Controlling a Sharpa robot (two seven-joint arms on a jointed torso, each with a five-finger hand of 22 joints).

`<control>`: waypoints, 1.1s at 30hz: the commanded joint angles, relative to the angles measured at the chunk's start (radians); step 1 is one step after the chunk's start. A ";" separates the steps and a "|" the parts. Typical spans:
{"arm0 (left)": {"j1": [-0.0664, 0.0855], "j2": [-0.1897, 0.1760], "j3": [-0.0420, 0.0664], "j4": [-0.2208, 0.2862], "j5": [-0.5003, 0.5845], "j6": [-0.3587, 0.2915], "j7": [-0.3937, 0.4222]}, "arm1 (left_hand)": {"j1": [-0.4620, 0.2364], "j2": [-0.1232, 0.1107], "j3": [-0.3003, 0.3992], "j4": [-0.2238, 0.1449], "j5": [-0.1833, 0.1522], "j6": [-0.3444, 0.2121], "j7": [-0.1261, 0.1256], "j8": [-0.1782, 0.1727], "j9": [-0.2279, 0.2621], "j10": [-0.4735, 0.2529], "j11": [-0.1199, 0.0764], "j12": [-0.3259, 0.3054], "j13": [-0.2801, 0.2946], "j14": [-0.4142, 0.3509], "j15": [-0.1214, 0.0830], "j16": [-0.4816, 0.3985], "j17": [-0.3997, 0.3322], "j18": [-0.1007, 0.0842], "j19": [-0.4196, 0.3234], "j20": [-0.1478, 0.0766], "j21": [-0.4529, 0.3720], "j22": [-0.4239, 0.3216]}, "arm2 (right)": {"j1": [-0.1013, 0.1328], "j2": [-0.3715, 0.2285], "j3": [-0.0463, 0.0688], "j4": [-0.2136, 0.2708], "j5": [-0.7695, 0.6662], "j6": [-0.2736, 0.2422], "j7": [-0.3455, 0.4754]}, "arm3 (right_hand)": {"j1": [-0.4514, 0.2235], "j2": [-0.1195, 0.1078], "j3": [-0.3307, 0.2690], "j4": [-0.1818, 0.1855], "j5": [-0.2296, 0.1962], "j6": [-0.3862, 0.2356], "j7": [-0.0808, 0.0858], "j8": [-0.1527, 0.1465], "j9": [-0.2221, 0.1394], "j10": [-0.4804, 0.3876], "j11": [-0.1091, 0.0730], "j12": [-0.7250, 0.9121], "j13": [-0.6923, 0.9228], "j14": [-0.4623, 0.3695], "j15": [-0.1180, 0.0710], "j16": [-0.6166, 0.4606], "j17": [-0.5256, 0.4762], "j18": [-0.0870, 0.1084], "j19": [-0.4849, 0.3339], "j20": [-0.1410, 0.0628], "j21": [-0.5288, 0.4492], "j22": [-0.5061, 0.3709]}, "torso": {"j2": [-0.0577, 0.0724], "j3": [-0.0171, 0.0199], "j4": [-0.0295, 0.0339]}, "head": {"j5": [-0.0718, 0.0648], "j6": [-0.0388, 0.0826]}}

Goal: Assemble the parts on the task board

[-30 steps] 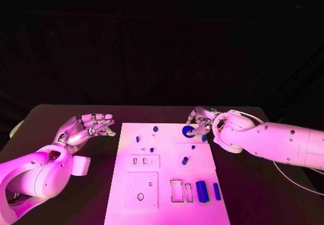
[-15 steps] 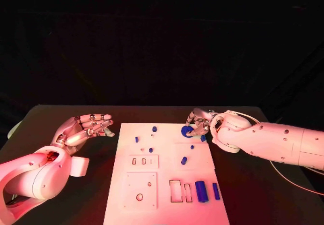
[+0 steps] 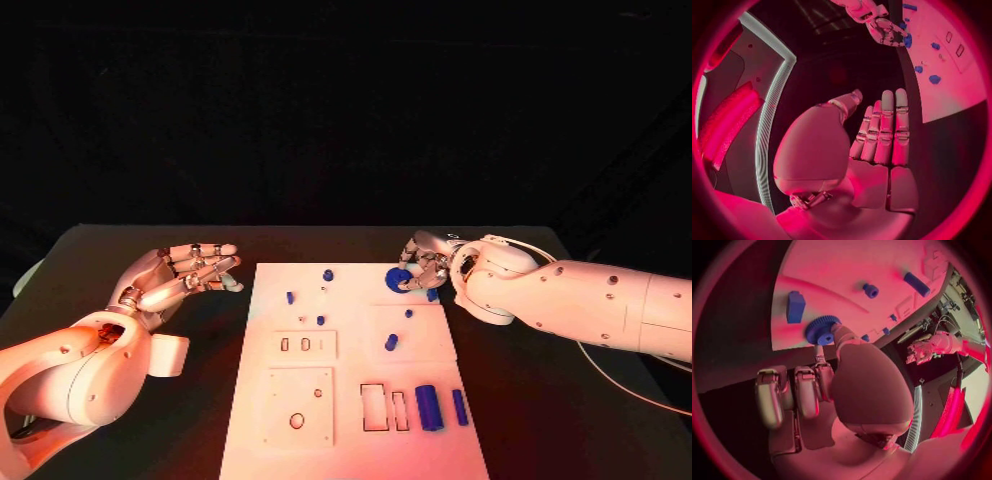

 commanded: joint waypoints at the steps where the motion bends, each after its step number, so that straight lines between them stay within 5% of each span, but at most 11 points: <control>1: 0.001 0.002 0.001 0.001 -0.004 0.016 0.005 | -0.001 0.005 0.001 -0.003 0.004 -0.006 0.006 -0.005 0.000 -0.008 0.001 0.000 -0.001 -0.006 -0.001 0.003 0.002 0.007 -0.010 0.000 0.003 0.001 | -0.004 0.000 -0.002 -0.003 -0.002 0.039 0.003 | 0.010 0.000 0.010 -0.001 0.008 0.008 0.001 0.004 -0.001 0.005 -0.002 0.005 0.127 0.093 0.008 0.005 0.210 -0.014 0.105 0.007 0.005 0.264 | -0.001 -0.0001 0.0020 | -0.005 -0.002; 6: 0.001 0.002 0.001 0.000 -0.004 0.016 0.005 | -0.001 0.005 0.001 -0.003 0.004 -0.006 0.006 -0.005 0.000 -0.008 0.001 0.000 -0.001 -0.006 -0.001 0.003 0.002 0.007 -0.010 0.000 0.003 0.001 | -0.005 0.003 -0.002 -0.005 0.000 0.035 0.006 | 0.030 0.019 0.053 -0.003 0.042 0.029 -0.004 0.012 -0.002 0.010 -0.007 0.011 0.135 0.093 0.004 0.007 0.215 -0.014 0.105 0.004 0.005 0.264 | -0.001 -0.0004 0.0030 | -0.003 -0.003; 9: 0.001 0.003 0.001 0.000 -0.004 0.017 0.005 | -0.001 0.005 0.001 -0.003 0.004 -0.006 0.006 -0.005 0.000 -0.008 0.001 0.000 -0.001 -0.006 -0.001 0.003 0.002 0.007 -0.010 0.000 0.003 0.001 | -0.006 0.003 -0.002 -0.003 0.000 0.021 0.010 | 0.047 0.030 0.104 -0.008 0.107 0.052 -0.012 0.023 -0.001 0.012 -0.015 0.012 0.138 0.094 -0.003 0.008 0.217 -0.014 0.105 -0.002 0.005 0.264 | -0.001 -0.0005 0.0026 | -0.002 -0.003; 11: 0.001 0.003 0.001 0.000 -0.004 0.017 0.004 | -0.002 0.005 0.002 -0.004 0.004 -0.005 0.006 -0.005 0.000 -0.008 0.001 0.000 -0.002 -0.006 0.000 0.004 0.002 0.007 -0.012 0.000 0.006 0.003 | -0.006 0.004 -0.002 0.000 -0.003 0.004 0.017 | 0.061 0.032 0.157 -0.014 0.072 0.067 -0.018 0.031 0.000 0.015 -0.021 0.015 0.141 0.094 -0.008 0.008 0.218 -0.014 0.105 -0.007 0.005 0.264 | -0.001 -0.0008 0.0023 | -0.002 -0.003; 15: 0.001 0.003 0.001 -0.001 -0.004 0.017 0.004 | -0.002 0.005 0.003 -0.005 0.004 -0.005 0.006 -0.005 0.000 -0.007 0.001 0.000 -0.002 -0.007 0.000 0.004 0.003 0.006 -0.013 0.000 0.008 0.004 | -0.007 0.005 -0.002 0.013 -0.010 -0.037 0.031 | 0.049 0.023 0.200 -0.016 0.071 0.083 -0.025 0.044 0.005 0.022 -0.026 0.022 0.149 0.095 -0.013 0.009 0.220 -0.014 0.105 -0.011 0.005 0.264 | -0.001 -0.0010 0.0016 | -0.001 -0.002; 33: 0.001 0.009 0.001 -0.002 -0.002 0.013 -0.003 | -0.004 0.012 0.012 -0.009 0.004 -0.005 0.006 -0.007 0.000 -0.008 0.001 0.000 -0.002 -0.008 -0.001 0.005 0.005 0.006 -0.021 -0.001 0.020 0.013 | 0.010 0.048 0.004 0.172 -0.189 -0.174 -0.035 | 0.005 -0.004 0.231 -0.016 0.012 0.082 -0.029 0.055 0.010 0.028 -0.030 0.026 0.154 0.096 -0.016 0.011 0.225 -0.014 0.105 -0.015 0.005 0.264 | -0.001 -0.0028 0.0040 | 0.002 -0.001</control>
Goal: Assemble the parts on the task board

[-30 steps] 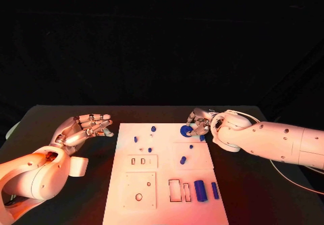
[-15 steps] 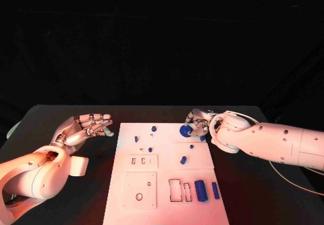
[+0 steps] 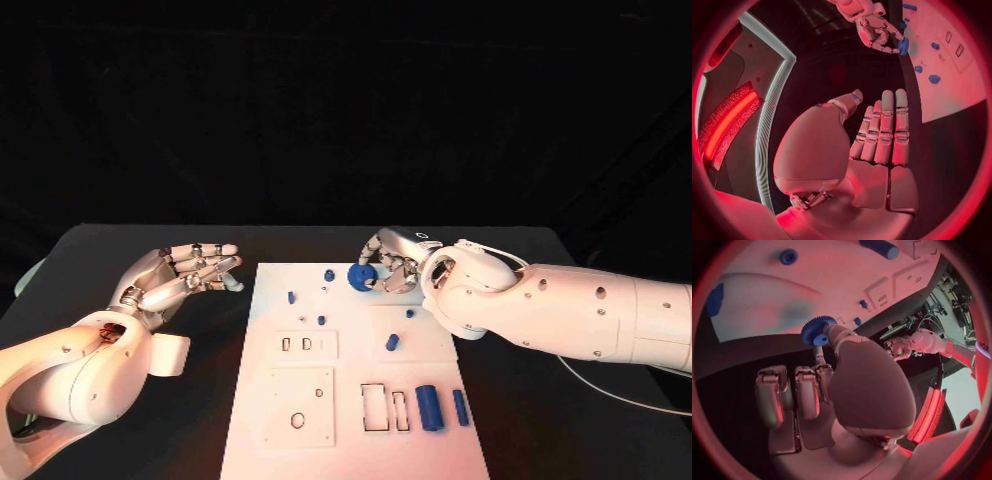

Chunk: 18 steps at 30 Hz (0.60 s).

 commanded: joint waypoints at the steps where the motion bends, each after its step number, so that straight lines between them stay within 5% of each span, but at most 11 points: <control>1: 0.001 0.004 0.001 0.003 -0.001 0.013 0.000 | -0.003 0.010 0.006 -0.003 0.004 -0.005 0.006 -0.007 0.000 -0.008 0.001 0.000 -0.002 -0.008 -0.001 0.005 0.002 0.006 -0.006 -0.001 0.005 0.003 | 0.001 0.022 0.000 0.014 -0.100 -0.051 -0.038 | -0.011 -0.001 0.006 -0.002 -0.005 0.041 -0.024 0.044 0.021 0.018 -0.005 0.003 0.155 0.096 -0.009 0.004 0.225 -0.014 0.105 -0.008 0.005 0.263 | 0.001 -0.0011 0.0006 | 0.004 -0.001; 11: 0.001 0.004 0.001 0.007 -0.001 0.005 -0.005 | -0.003 0.011 0.009 -0.006 0.004 -0.004 0.007 -0.007 0.000 -0.008 0.001 0.000 -0.002 -0.009 -0.001 0.006 0.003 0.006 -0.010 -0.001 0.011 0.007 | -0.010 0.114 -0.007 -0.021 -0.158 -0.046 -0.059 | -0.010 -0.003 0.010 -0.005 -0.008 0.036 -0.023 0.042 0.020 0.019 -0.005 0.004 0.156 0.096 -0.009 0.004 0.226 -0.014 0.105 -0.008 0.005 0.263 | 0.001 -0.0033 0.0002 | 0.014 -0.004; 18: 0.002 0.006 0.001 0.009 -0.001 0.005 -0.006 | -0.003 0.011 0.009 -0.006 0.004 -0.004 0.007 -0.007 0.000 -0.008 0.001 0.000 -0.002 -0.009 -0.001 0.006 0.003 0.006 -0.010 -0.001 0.011 0.007 | -0.029 0.163 -0.012 -0.062 -0.169 -0.033 -0.063 | -0.011 -0.004 0.012 -0.007 -0.009 0.034 -0.022 0.041 0.019 0.019 -0.004 0.005 0.156 0.096 -0.009 0.004 0.226 -0.014 0.105 -0.008 0.005 0.263 | 0.002 -0.0011 0.0011 | 0.017 -0.006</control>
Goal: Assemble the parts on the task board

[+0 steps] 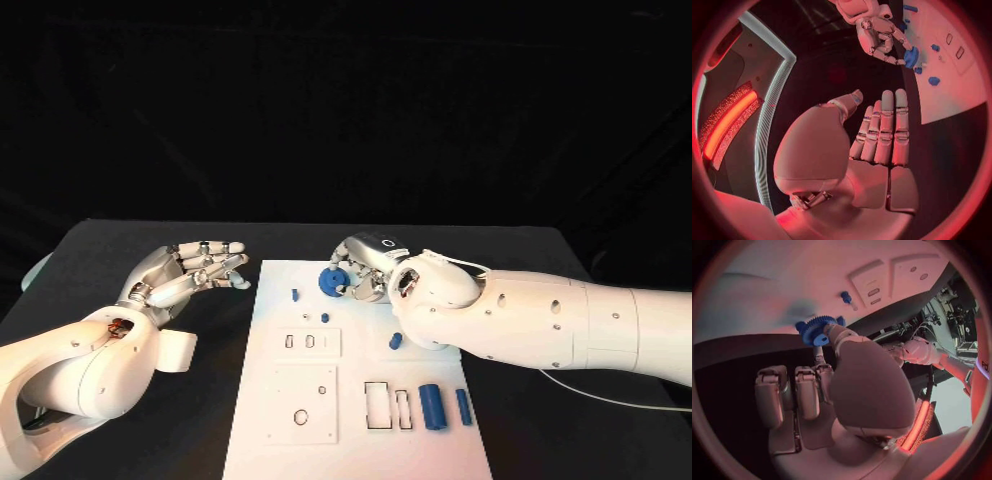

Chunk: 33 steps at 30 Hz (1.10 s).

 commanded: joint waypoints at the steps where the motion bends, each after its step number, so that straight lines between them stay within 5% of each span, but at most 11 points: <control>1: 0.001 0.002 0.001 0.004 -0.001 0.006 0.002 | 0.000 0.008 0.003 0.000 0.004 -0.004 0.007 -0.003 0.000 -0.008 0.001 0.000 -0.001 -0.009 -0.001 0.006 0.001 0.006 -0.008 0.000 0.003 0.001 | -0.007 0.017 -0.001 -0.019 -0.042 0.008 -0.013 | -0.003 0.001 0.005 0.000 -0.002 0.034 -0.022 0.041 0.019 0.020 -0.004 0.005 0.157 0.096 -0.009 0.004 0.226 -0.014 0.105 -0.008 0.005 0.263 | 0.001 0.0009 0.0001 | 0.002 -0.001; 26: 0.002 0.006 0.001 0.003 -0.001 0.012 -0.001 | -0.004 0.007 0.008 -0.005 0.004 -0.004 0.007 -0.005 0.000 -0.008 0.001 0.000 -0.002 -0.010 -0.001 0.007 0.002 0.005 -0.016 0.000 0.015 0.010 | -0.036 0.099 -0.002 -0.127 -0.082 0.029 -0.042 | -0.023 -0.016 0.011 -0.001 -0.018 0.015 -0.013 0.032 0.015 0.011 0.003 -0.008 0.148 0.095 -0.003 0.002 0.220 -0.014 0.105 -0.004 0.005 0.263 | 0.002 0.0039 -0.0029 | 0.007 -0.004; 33: 0.002 0.006 0.001 0.002 -0.001 0.013 -0.002 | -0.004 0.007 0.008 -0.005 0.004 -0.004 0.007 -0.005 0.000 -0.008 0.001 0.000 -0.002 -0.010 -0.001 0.007 0.002 0.005 -0.016 0.000 0.015 0.010 | -0.037 0.108 -0.002 -0.134 -0.078 0.043 -0.037 | -0.063 -0.042 -0.002 0.010 -0.078 -0.038 0.003 0.000 -0.006 -0.017 0.019 -0.050 0.118 0.094 0.011 -0.001 0.216 -0.014 0.105 0.008 0.005 0.263 | 0.001 0.0027 -0.0025 | 0.008 -0.006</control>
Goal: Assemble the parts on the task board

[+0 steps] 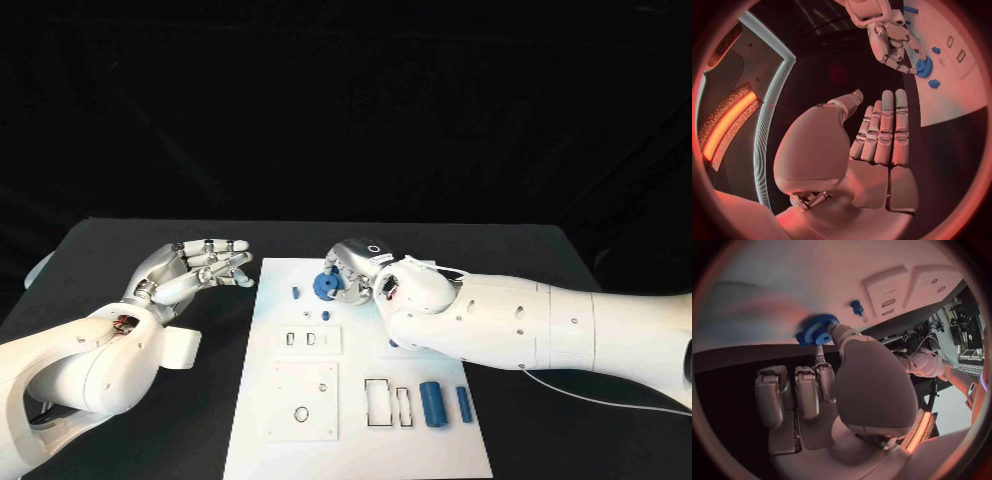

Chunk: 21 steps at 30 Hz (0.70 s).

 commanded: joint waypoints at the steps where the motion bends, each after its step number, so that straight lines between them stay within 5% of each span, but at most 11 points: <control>1: 0.002 0.002 0.001 0.002 -0.001 0.013 0.003 | -0.004 0.007 0.004 -0.001 0.004 -0.004 0.007 -0.005 0.000 -0.008 0.001 0.000 -0.001 -0.010 -0.001 0.003 0.001 0.005 -0.005 0.000 0.003 0.001 | -0.004 0.003 -0.002 -0.008 -0.012 0.037 -0.013 | -0.033 -0.007 -0.026 0.011 -0.042 -0.032 0.006 -0.027 -0.021 -0.013 0.009 -0.022 0.108 0.094 0.013 -0.001 0.215 -0.014 0.105 0.011 0.005 0.263 | -0.001 -0.0012 0.0004 | 0.002 -0.001; 4: 0.002 0.001 0.001 0.002 -0.001 0.013 0.002 | -0.004 0.007 0.004 -0.001 0.004 -0.004 0.007 -0.005 0.000 -0.008 0.001 0.000 -0.001 -0.010 -0.001 0.003 0.001 0.005 -0.005 0.000 0.003 0.001 | -0.005 0.002 -0.002 -0.009 -0.005 0.048 -0.011 | -0.078 -0.004 -0.061 0.017 -0.048 -0.036 0.008 -0.030 -0.027 -0.016 0.012 -0.028 0.105 0.094 0.016 0.000 0.216 -0.014 0.105 0.015 0.005 0.263 | -0.001 -0.0011 0.0000 | 0.002 -0.001; 7: 0.002 0.000 0.001 0.002 -0.001 0.013 0.002 | -0.004 0.007 0.004 -0.001 0.004 -0.004 0.007 -0.005 0.000 -0.008 0.001 0.000 -0.001 -0.010 -0.001 0.003 0.001 0.005 -0.005 0.000 0.003 0.001 | -0.005 -0.002 -0.002 -0.008 0.008 0.062 -0.009 | -0.139 0.020 -0.138 0.019 0.025 -0.033 0.007 -0.030 -0.035 -0.012 0.011 -0.023 0.109 0.095 0.016 0.001 0.220 -0.014 0.105 0.016 0.005 0.263 | -0.001 -0.0011 0.0000 | 0.002 -0.001; 11: 0.002 -0.001 0.001 0.003 -0.001 0.013 0.001 | -0.006 0.006 0.005 -0.003 0.004 -0.004 0.007 -0.005 0.000 -0.008 0.002 0.000 -0.001 -0.010 0.000 0.004 0.001 0.005 -0.009 0.000 0.008 0.004 | -0.006 -0.009 -0.003 -0.005 0.020 0.080 -0.007 | -0.171 0.043 -0.178 0.021 0.031 -0.029 0.006 -0.029 -0.039 -0.008 0.011 -0.018 0.114 0.096 0.016 0.003 0.223 -0.014 0.105 0.015 0.005 0.263 | -0.001 -0.0010 -0.0007 | 0.004 -0.001; 21: 0.002 -0.002 0.001 0.002 -0.001 0.014 0.000 | -0.006 0.006 0.005 -0.003 0.004 -0.004 0.007 -0.005 0.000 -0.008 0.002 0.000 -0.001 -0.010 0.000 0.004 0.001 0.005 -0.009 0.000 0.008 0.004 | -0.008 -0.029 -0.003 0.008 0.029 0.089 -0.011 | -0.190 0.064 -0.200 0.022 0.041 -0.021 0.004 -0.025 -0.041 0.000 0.009 -0.007 0.123 0.097 0.015 0.005 0.228 -0.014 0.105 0.015 0.005 0.263 | -0.001 -0.0002 -0.0011 | 0.004 0.000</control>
